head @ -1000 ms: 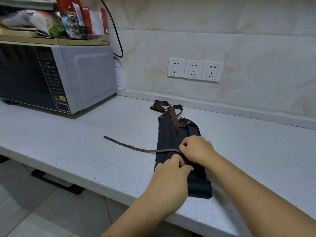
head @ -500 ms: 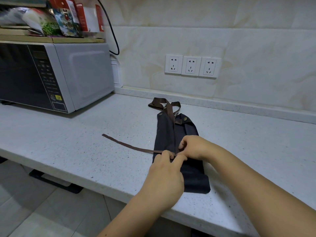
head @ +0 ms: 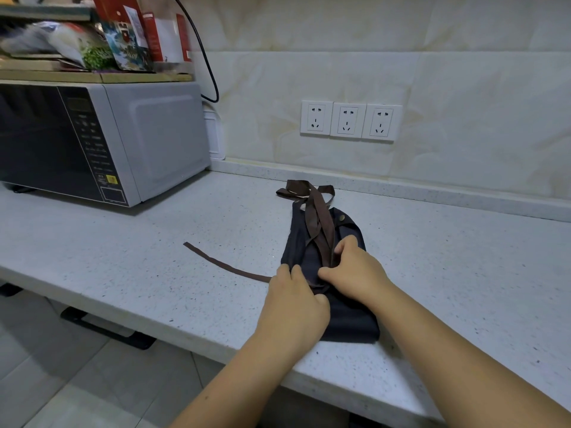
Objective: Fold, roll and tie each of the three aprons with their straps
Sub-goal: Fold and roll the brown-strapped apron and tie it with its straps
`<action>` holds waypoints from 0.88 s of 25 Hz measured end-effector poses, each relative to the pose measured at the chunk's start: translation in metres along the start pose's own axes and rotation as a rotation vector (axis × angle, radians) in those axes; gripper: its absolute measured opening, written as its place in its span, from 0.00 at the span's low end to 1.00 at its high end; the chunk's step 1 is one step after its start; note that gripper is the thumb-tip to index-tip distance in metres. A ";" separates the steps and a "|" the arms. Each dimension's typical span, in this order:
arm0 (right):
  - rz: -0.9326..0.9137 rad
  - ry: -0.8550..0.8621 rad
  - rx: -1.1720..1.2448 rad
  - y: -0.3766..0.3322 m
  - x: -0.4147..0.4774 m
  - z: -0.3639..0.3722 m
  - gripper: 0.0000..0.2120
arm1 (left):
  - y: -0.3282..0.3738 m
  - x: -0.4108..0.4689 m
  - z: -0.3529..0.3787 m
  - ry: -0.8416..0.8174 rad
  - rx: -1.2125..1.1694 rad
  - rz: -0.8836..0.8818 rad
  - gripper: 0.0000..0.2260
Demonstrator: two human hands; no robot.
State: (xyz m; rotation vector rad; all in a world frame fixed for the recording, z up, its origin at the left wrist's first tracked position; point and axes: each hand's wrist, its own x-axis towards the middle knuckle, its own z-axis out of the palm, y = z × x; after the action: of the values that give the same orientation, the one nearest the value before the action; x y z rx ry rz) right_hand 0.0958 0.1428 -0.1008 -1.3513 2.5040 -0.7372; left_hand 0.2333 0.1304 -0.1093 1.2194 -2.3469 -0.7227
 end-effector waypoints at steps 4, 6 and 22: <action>-0.066 -0.076 -0.005 0.003 0.003 -0.001 0.26 | -0.001 0.000 0.000 0.020 -0.077 -0.037 0.21; -0.070 -0.121 -0.057 0.003 0.007 0.000 0.25 | -0.002 -0.001 0.000 0.028 -0.099 -0.040 0.20; 0.151 -0.044 0.666 -0.043 0.032 0.000 0.09 | -0.009 -0.005 0.005 0.085 -0.129 0.015 0.20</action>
State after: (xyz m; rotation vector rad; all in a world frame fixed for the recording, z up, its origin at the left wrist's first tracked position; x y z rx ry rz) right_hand 0.1087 0.0972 -0.0766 -0.9129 2.0061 -1.3250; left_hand 0.2385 0.1313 -0.1188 1.1524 -2.2023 -0.7885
